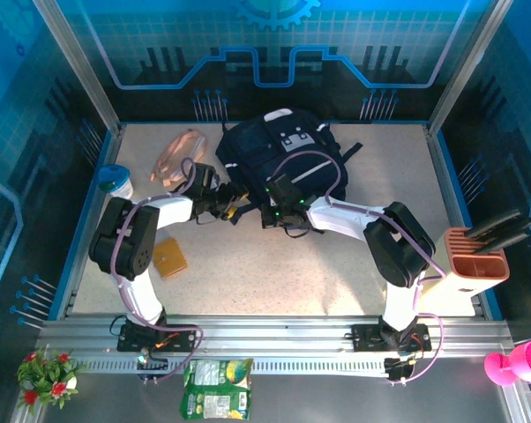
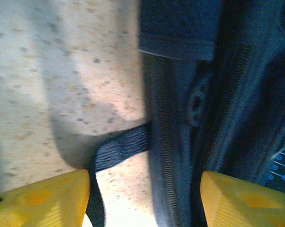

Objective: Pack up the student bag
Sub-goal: Zip the student bag at the top-center of the table.

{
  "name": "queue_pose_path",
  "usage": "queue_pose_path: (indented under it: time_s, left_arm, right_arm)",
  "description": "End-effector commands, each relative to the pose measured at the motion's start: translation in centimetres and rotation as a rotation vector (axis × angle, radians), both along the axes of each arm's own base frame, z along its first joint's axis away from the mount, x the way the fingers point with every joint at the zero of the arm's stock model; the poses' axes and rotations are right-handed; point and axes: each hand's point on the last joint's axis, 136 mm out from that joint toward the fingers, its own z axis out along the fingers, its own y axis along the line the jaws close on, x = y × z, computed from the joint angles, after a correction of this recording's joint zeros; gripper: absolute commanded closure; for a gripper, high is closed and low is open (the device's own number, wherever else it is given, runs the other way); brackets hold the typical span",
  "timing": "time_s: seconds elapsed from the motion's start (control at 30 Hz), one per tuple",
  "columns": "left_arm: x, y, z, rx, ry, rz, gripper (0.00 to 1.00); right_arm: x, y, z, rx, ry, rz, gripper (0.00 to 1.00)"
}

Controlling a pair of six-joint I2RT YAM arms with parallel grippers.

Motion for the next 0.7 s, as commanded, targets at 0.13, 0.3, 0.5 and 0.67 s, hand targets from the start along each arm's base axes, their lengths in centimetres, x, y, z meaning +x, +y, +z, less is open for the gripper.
queue_pose_path:
  time_s: [0.13, 0.3, 0.5, 0.67]
  left_arm:
    - [2.1, -2.2, 0.0, -0.034, -0.019, -0.024, 0.56]
    - [2.8, -2.3, -1.0, -0.017, -0.007, -0.019, 0.74]
    - [3.7, -1.6, -0.7, 0.027, -0.027, -0.013, 0.96]
    - [4.1, -0.9, -0.3, 0.055, -0.038, -0.018, 1.00]
  right_arm:
    - [-0.5, 1.3, 0.3, 0.028, 0.023, 0.026, 1.00]
    - [-0.6, 0.3, 0.0, -0.009, 0.017, 0.002, 1.00]
    - [-1.2, -5.2, -1.0, -0.179, 0.034, -0.103, 1.00]
    - [-2.5, -11.0, -0.9, -0.311, 0.033, -0.189, 1.00]
